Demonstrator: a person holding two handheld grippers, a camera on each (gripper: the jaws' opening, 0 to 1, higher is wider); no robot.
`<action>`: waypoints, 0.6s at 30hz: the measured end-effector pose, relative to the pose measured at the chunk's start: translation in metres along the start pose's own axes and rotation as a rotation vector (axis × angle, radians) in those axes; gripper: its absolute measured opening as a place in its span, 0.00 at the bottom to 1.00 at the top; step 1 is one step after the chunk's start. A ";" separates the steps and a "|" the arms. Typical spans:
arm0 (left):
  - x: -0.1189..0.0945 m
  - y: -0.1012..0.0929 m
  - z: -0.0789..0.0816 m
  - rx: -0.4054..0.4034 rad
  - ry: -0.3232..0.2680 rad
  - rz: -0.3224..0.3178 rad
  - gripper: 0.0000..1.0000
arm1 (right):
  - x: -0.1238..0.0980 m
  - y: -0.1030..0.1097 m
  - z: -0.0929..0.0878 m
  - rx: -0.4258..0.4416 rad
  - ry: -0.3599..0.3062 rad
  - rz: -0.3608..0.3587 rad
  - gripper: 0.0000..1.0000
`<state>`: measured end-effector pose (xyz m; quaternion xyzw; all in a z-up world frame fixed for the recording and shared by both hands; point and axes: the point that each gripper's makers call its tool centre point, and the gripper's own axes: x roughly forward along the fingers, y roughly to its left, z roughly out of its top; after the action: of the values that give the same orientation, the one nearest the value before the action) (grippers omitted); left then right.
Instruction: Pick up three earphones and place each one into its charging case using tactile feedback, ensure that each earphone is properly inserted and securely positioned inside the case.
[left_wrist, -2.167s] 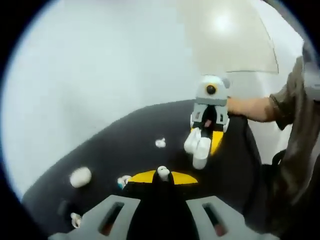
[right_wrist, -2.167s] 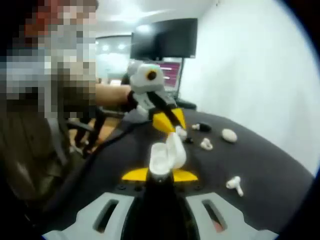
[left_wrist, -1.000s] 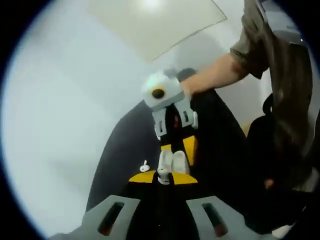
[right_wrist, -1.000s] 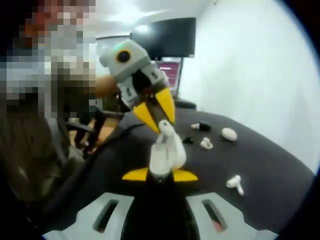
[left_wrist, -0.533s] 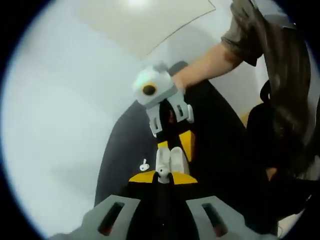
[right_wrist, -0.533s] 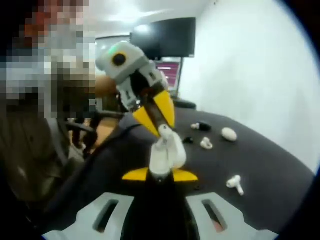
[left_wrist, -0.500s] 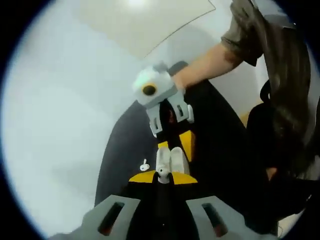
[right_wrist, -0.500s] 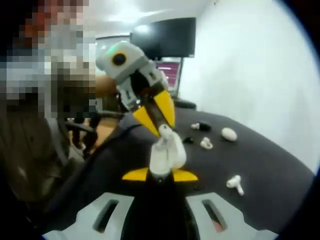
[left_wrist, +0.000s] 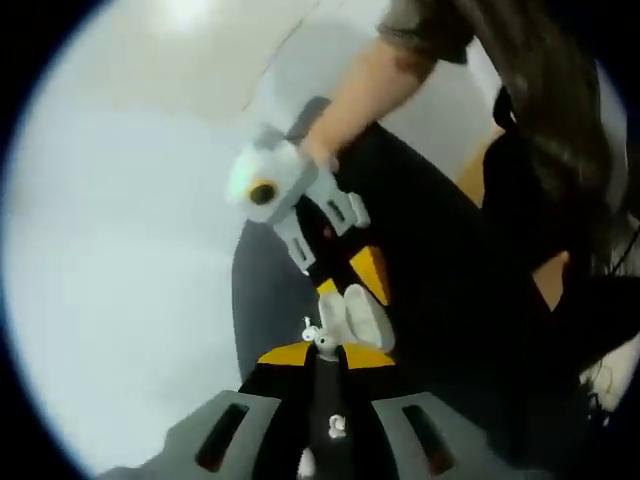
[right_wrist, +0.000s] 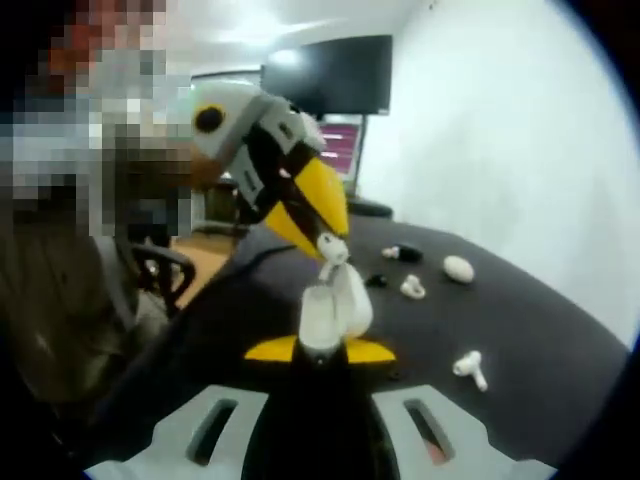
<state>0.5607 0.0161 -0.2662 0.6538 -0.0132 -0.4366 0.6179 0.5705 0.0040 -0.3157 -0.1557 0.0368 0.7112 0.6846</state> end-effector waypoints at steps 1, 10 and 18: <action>0.000 -0.002 -0.001 0.023 0.016 -0.006 0.08 | 0.000 0.000 0.000 0.000 0.000 0.000 0.17; 0.003 -0.008 0.002 0.130 0.048 -0.021 0.08 | 0.000 -0.001 0.000 -0.003 0.001 0.000 0.17; 0.008 -0.012 -0.001 0.219 0.080 -0.027 0.08 | 0.000 -0.001 0.000 -0.004 0.001 0.000 0.17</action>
<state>0.5597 0.0152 -0.2808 0.7343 -0.0272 -0.4145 0.5369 0.5714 0.0038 -0.3157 -0.1573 0.0357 0.7111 0.6843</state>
